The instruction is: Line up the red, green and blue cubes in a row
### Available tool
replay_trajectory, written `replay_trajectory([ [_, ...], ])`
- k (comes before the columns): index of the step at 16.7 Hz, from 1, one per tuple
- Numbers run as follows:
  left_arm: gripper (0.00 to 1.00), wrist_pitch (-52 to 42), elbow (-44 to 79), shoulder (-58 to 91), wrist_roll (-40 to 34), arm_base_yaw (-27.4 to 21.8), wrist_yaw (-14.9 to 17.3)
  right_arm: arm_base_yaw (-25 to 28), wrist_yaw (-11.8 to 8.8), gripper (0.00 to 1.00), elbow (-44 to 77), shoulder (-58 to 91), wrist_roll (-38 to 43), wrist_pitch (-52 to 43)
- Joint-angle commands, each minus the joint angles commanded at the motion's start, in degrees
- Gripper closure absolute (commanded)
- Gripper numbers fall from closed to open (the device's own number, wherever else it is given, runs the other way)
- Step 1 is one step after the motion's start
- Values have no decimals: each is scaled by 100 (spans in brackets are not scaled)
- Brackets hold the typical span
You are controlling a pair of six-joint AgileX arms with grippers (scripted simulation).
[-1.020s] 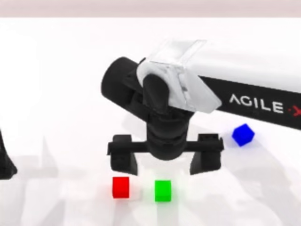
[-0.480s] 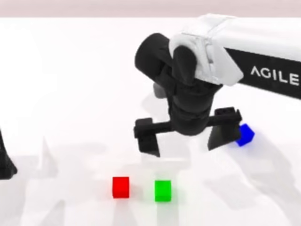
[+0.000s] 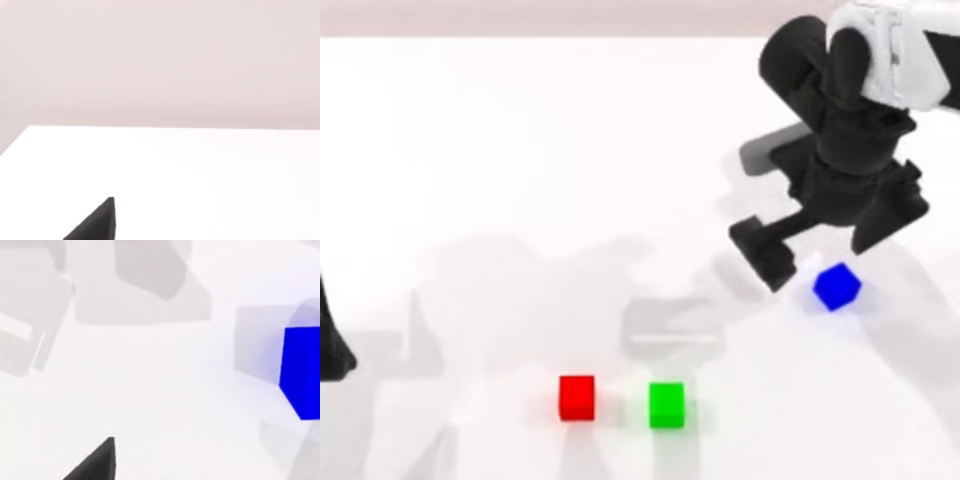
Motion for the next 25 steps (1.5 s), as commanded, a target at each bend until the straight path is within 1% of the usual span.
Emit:
replay_trajectory([
  [2, 0, 0, 0, 0, 0, 0, 0, -314, -4, 0, -45, -29, -517, 58],
  [5, 0, 0, 0, 0, 0, 0, 0, -526, -5, 0, -74, -60, -829, 106],
  [11, 0, 0, 0, 0, 0, 0, 0, -507, -3, 0, -124, -12, -816, 190],
  [13, 0, 0, 0, 0, 0, 0, 0, -513, -4, 0, -326, 112, -811, 513],
  [18, 0, 0, 0, 0, 0, 0, 0, -517, -1, 0, -1000, 567, -809, 1696],
  [20, 0, 0, 0, 0, 0, 0, 0, -516, 0, 0, -1137, 666, -809, 1898],
  [24, 0, 0, 0, 0, 0, 0, 0, -516, 0, 0, -1146, 672, -809, 1910],
  [25, 0, 0, 0, 0, 0, 0, 0, -516, 0, 8, -1146, 672, -809, 1910],
])
